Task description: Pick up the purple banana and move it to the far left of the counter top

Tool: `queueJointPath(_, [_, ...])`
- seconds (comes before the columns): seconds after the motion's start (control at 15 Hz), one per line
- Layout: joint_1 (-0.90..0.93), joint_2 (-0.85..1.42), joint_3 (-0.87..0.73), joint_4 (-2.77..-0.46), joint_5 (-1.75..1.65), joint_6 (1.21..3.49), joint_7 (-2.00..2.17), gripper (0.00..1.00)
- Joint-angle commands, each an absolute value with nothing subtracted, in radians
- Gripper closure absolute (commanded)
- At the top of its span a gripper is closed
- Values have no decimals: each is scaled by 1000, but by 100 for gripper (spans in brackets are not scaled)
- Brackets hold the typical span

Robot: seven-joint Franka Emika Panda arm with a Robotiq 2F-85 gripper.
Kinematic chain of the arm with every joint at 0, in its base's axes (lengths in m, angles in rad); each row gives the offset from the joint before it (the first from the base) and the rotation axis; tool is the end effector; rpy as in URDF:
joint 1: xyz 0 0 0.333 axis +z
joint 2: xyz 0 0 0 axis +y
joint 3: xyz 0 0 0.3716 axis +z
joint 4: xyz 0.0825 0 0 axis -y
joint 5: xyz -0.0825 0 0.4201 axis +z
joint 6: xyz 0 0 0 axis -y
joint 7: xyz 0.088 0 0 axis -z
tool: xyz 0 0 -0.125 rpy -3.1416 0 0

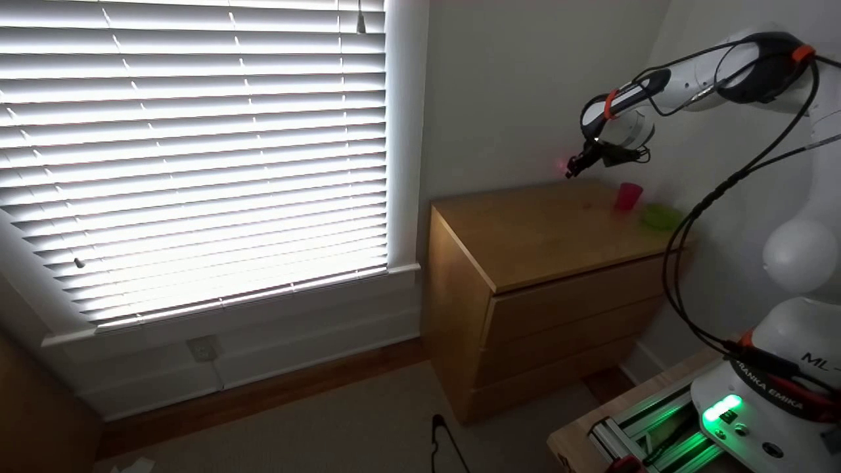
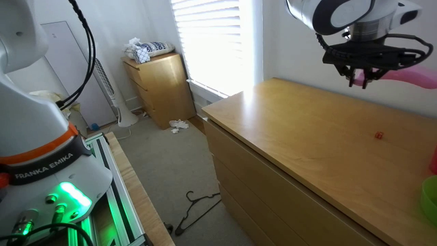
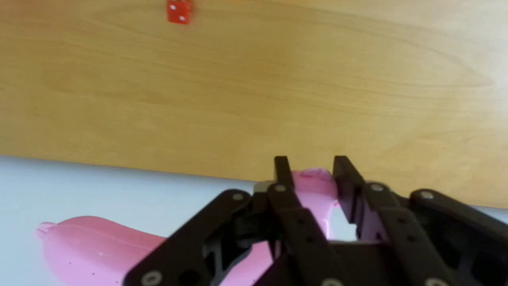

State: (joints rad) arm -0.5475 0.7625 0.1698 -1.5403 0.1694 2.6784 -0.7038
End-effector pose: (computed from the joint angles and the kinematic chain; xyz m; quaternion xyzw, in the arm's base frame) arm 0.7427 -0.3286 0.2471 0.9749 0.0584 0.2147 0.0073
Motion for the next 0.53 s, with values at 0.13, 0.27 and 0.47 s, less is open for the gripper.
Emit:
queueJointPath(0.13, [-542,575,238,-1802,190,2610,-890,92])
queueJointPath(0.27, [-508,535,230,-1864,179,2590,-950,92])
queueJointPath(0.47, [-441,486,207,-1955,151,2599,-1027,92])
